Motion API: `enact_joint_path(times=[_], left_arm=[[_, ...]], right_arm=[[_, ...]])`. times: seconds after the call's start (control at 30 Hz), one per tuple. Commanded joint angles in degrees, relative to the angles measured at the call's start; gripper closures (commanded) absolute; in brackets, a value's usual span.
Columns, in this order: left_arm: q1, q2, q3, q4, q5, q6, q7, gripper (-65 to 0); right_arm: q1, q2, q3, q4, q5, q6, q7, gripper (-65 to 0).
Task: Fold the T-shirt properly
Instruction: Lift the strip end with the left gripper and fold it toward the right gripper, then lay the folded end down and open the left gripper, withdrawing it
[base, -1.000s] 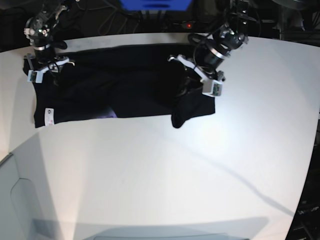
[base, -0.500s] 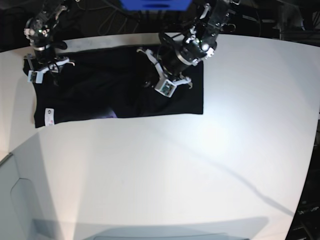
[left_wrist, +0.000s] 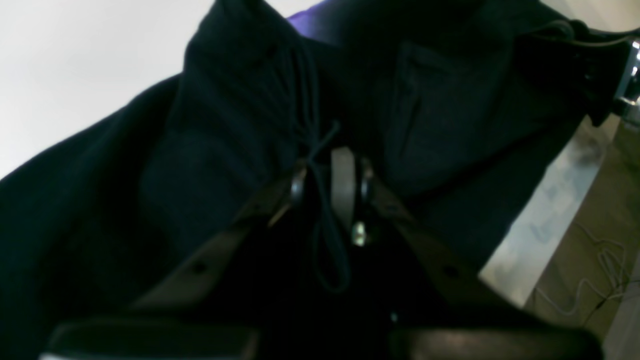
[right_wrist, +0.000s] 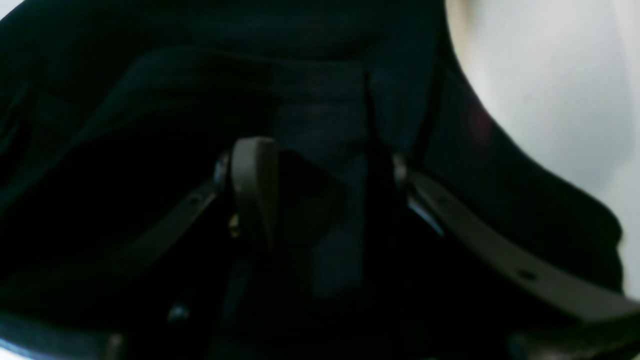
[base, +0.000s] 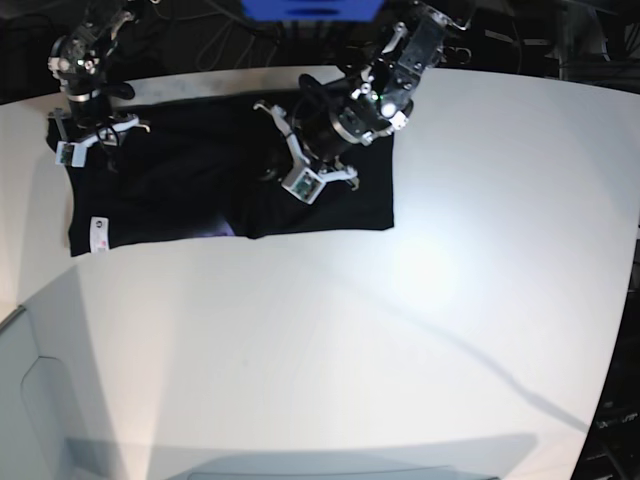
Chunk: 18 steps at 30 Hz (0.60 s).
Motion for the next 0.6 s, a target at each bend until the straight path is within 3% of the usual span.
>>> enact_joint_path(times=[0.0, 0.43, 0.5, 0.57], left_arm=[[-0.5, 0.4, 0.1, 0.8, -0.7, -0.4, -1.3, 0.0], [-1.7, 2.2, 0.2, -1.0, -0.5, -0.4, -0.8, -0.1], [-1.7, 2.0, 0.2, -1.0, -0.5, -0.4, -0.8, -2.3], [-1.5, 1.9, 0.2, -0.8, -0.5, -0.4, -0.8, -9.6]], right_arm=[[-0.4, -0.1, -0.2, 0.1, -1.2, 0.9, -2.5, -29.4], [-0.4, -0.1, -0.2, 0.1, -1.2, 0.9, -2.5, -29.4], [-0.4, -0.1, -0.2, 0.1, -1.2, 0.9, -2.5, -29.4], [-0.4, -0.1, -0.2, 0.1, -1.2, 0.9, -2.5, -29.4]])
